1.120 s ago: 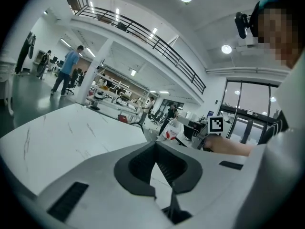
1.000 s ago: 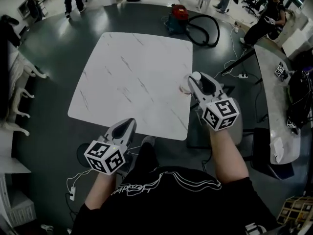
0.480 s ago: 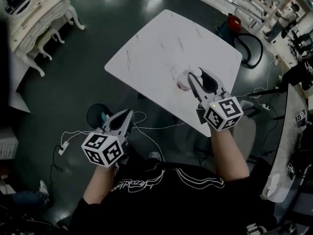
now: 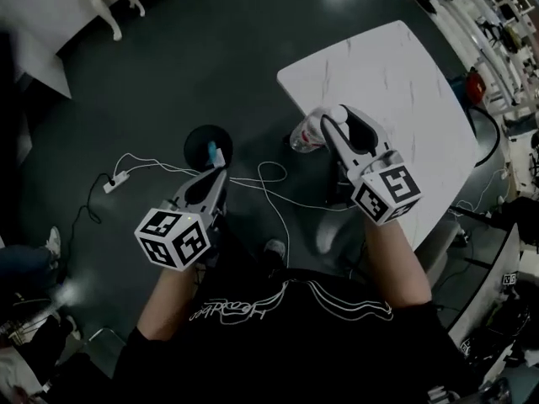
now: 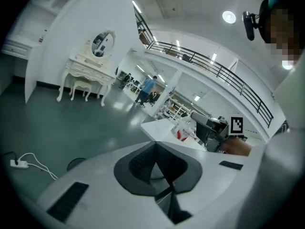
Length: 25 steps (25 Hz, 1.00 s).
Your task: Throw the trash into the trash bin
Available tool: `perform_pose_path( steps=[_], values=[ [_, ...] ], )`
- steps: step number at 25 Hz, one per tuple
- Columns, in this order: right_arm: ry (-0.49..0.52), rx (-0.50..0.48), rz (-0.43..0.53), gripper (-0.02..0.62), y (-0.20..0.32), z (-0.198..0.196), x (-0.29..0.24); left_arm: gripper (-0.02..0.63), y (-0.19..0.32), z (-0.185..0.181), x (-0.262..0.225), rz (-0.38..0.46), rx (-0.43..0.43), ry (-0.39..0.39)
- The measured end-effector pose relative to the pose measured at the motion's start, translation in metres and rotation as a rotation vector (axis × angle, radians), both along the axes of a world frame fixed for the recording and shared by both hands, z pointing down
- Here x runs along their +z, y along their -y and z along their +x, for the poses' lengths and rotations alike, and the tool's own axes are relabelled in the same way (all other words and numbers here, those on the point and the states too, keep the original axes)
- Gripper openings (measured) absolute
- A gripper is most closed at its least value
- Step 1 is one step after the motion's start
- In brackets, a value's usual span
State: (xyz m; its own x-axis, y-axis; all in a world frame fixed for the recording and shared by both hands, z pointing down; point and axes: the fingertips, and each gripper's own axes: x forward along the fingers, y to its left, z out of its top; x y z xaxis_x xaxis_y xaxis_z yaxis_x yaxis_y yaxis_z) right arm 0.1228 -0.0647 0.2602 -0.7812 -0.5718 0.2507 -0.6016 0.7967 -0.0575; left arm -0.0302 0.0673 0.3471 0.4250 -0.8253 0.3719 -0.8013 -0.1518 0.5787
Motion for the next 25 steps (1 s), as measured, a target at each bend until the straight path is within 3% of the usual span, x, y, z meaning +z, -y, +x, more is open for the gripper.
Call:
perform_pose_path(
  steps=[7,13,19,25],
  values=[
    [-0.018,-0.137,-0.086,0.169,0.018,-0.152,0.056,0.005,0.012,-0.126,0.046,-0.084,-0.108,-0.039],
    [-0.062,-0.194,-0.219,0.169,0.021,-0.268,0.157,0.005,-0.003,-0.22,0.101,-0.206,-0.199,-0.078],
    [-0.179,-0.222,-0.324,0.169,0.015,-0.32,0.28,0.005,-0.015,-0.273,0.14,-0.288,-0.246,-0.109],
    [-0.35,-0.224,-0.433,0.169,0.011,-0.33,0.408,0.005,-0.03,-0.289,0.182,-0.392,-0.231,-0.099]
  ],
)
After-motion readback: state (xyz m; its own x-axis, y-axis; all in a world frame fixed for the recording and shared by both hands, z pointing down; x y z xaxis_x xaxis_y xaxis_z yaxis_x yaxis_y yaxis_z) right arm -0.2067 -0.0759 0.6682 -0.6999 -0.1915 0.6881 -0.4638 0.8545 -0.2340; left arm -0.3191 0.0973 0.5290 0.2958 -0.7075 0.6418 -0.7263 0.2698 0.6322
